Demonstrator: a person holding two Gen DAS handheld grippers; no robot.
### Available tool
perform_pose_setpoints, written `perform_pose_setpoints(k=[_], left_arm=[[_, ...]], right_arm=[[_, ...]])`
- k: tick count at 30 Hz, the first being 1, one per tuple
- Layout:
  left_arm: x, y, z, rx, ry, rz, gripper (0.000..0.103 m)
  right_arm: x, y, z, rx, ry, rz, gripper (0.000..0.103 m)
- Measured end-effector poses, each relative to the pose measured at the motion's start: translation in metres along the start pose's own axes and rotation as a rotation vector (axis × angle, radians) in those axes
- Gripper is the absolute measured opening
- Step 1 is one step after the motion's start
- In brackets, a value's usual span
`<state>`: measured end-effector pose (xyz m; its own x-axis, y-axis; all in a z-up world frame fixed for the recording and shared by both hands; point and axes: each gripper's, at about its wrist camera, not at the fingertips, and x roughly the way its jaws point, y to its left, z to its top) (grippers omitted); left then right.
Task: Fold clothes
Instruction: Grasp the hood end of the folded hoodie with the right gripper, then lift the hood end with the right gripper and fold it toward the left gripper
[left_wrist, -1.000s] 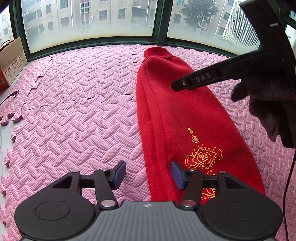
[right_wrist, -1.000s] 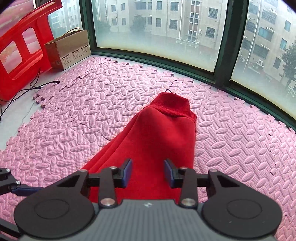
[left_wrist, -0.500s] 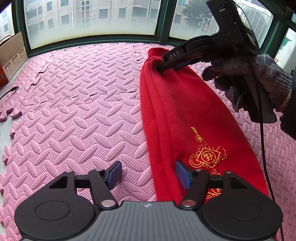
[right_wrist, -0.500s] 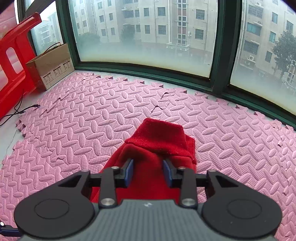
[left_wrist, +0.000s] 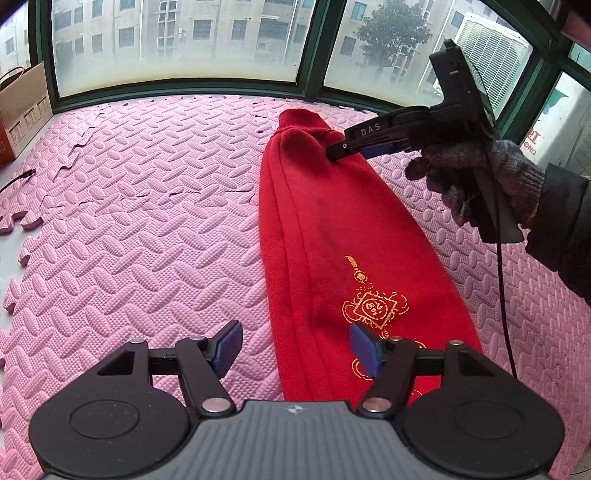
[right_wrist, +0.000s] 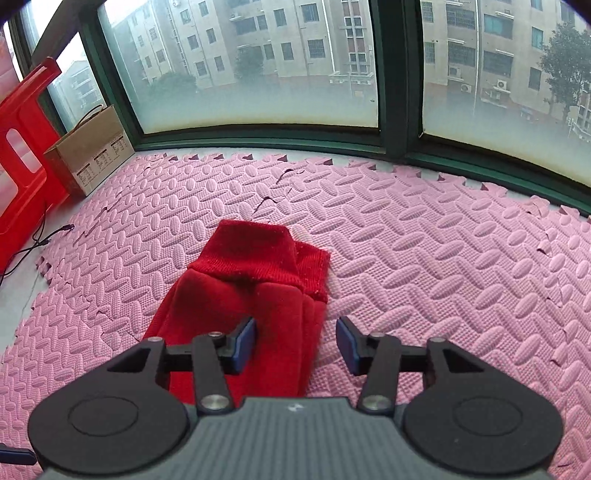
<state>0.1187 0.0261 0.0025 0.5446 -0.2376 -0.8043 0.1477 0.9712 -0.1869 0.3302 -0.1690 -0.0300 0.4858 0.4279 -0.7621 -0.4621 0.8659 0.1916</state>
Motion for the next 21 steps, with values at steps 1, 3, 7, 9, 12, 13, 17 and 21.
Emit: perform_pose_setpoints(k=[1,3,7,9,12,13,17,21], left_arm=[[-0.001,-0.001,-0.001,-0.001,0.001,-0.002,0.068],[-0.004,-0.002,-0.001,-0.010,0.006,-0.007,0.068],[-0.008,-0.004,-0.002,-0.019,0.007,-0.014,0.070],[-0.010,-0.004,-0.004,-0.020,0.010,-0.012,0.071],[-0.015,-0.004,-0.009,-0.028,0.022,-0.005,0.071],[-0.015,-0.004,-0.011,-0.034,0.028,-0.002,0.072],[-0.016,-0.003,-0.016,-0.048,0.043,0.006,0.072],[-0.018,-0.003,-0.018,-0.057,0.054,0.008,0.072]], right_arm=[[0.005,-0.004,0.000,0.017,-0.004,0.028,0.049],[0.009,-0.006,-0.001,0.020,-0.008,0.049,0.049],[0.015,-0.010,0.000,0.035,-0.026,0.082,0.050],[0.016,-0.010,0.000,0.039,-0.031,0.090,0.048],[0.015,-0.013,0.000,0.034,-0.029,0.111,0.036],[0.014,-0.016,0.000,0.051,-0.029,0.121,0.033],[0.015,-0.019,-0.002,0.049,-0.046,0.125,0.036],[0.016,-0.010,-0.005,-0.003,-0.068,0.102,0.043]])
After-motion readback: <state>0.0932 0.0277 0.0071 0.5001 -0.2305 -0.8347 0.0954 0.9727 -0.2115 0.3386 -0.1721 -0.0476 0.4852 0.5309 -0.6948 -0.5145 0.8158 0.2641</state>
